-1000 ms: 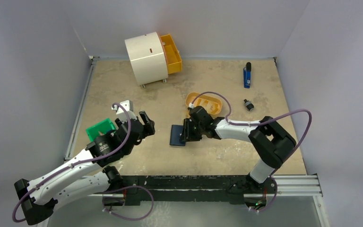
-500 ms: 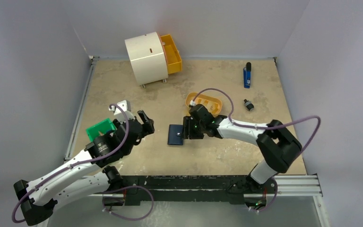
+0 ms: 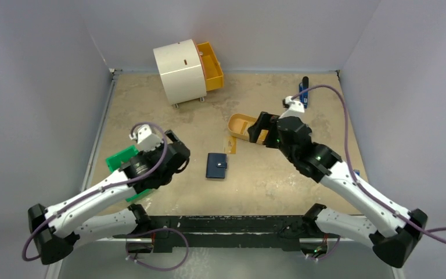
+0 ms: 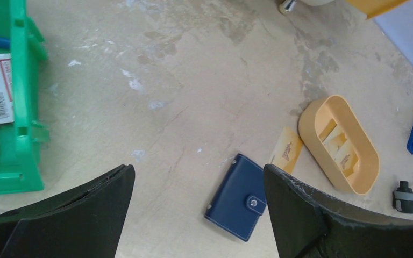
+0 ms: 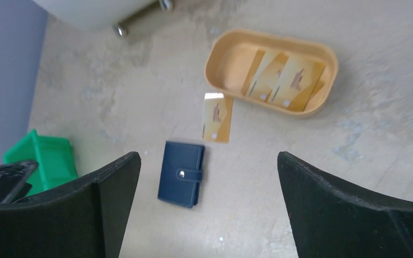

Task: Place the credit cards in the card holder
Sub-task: Reset both arms

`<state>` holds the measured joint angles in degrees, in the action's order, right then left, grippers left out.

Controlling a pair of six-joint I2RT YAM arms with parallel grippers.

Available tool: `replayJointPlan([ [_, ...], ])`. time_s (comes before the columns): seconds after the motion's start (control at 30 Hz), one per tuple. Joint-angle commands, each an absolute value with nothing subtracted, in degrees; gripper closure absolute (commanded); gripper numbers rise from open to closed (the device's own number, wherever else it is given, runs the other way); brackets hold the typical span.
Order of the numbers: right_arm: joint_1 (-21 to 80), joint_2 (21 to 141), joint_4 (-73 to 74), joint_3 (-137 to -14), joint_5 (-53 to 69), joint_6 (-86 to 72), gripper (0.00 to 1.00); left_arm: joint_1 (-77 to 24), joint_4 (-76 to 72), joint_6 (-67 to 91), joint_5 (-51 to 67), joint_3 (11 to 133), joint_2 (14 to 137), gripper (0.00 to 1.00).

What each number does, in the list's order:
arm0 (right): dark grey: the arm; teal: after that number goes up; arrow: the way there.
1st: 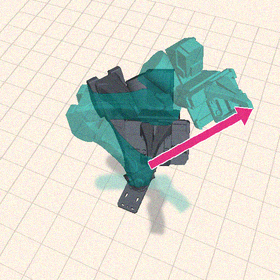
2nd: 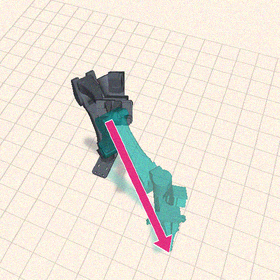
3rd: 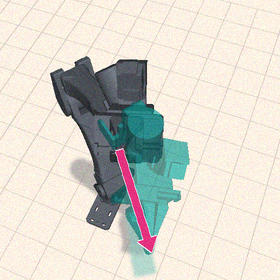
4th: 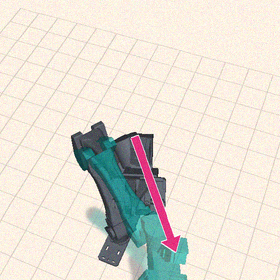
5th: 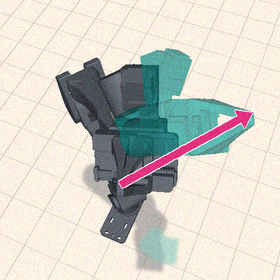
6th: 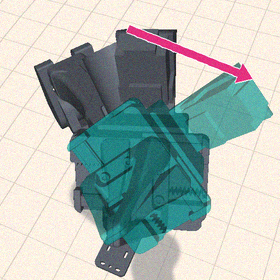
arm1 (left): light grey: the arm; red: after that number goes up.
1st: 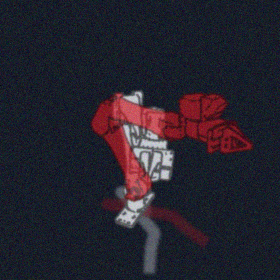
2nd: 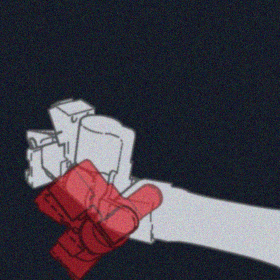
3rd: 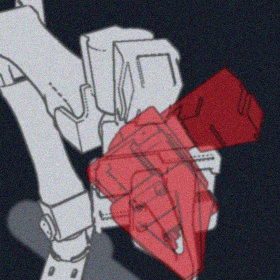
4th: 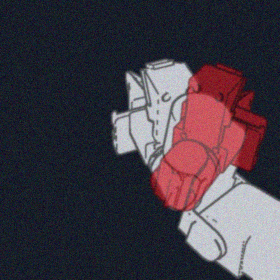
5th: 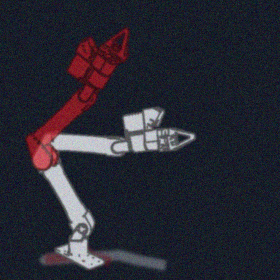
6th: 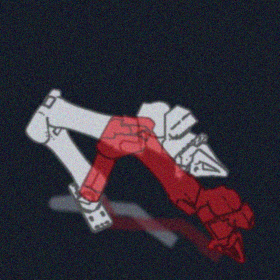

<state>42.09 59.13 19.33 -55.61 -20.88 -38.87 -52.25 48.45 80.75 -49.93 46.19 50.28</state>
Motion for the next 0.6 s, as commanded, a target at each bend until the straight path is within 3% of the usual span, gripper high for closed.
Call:
replayJointPlan([
  [0.0,42.27,49.79,14.48,-55.65,-33.21,-34.89,0.01,-52.29,50.79,70.02,-49.03,59.98,59.73,0.10],
  [0.17,42.27,45.87,15.01,-60.04,-36.92,-27.25,0.01,-52.38,46.23,51.88,-42.09,66.31,67.59,0.08],
  [0.3,42.22,49.73,23.49,-66.39,-40.39,-25.47,0.01,-52.30,34.81,44.20,-36.44,61.84,64.44,0.08],
  [0.37,42.25,49.05,20.18,-65.41,-43.64,-21.95,0.01,-52.30,31.36,41.23,-34.71,62.06,63.17,0.08],
  [0.57,42.22,43.62,9.73,-68.07,-35.14,-9.95,0.01,-52.36,34.42,33.12,-41.38,78.13,64.40,0.09],
])
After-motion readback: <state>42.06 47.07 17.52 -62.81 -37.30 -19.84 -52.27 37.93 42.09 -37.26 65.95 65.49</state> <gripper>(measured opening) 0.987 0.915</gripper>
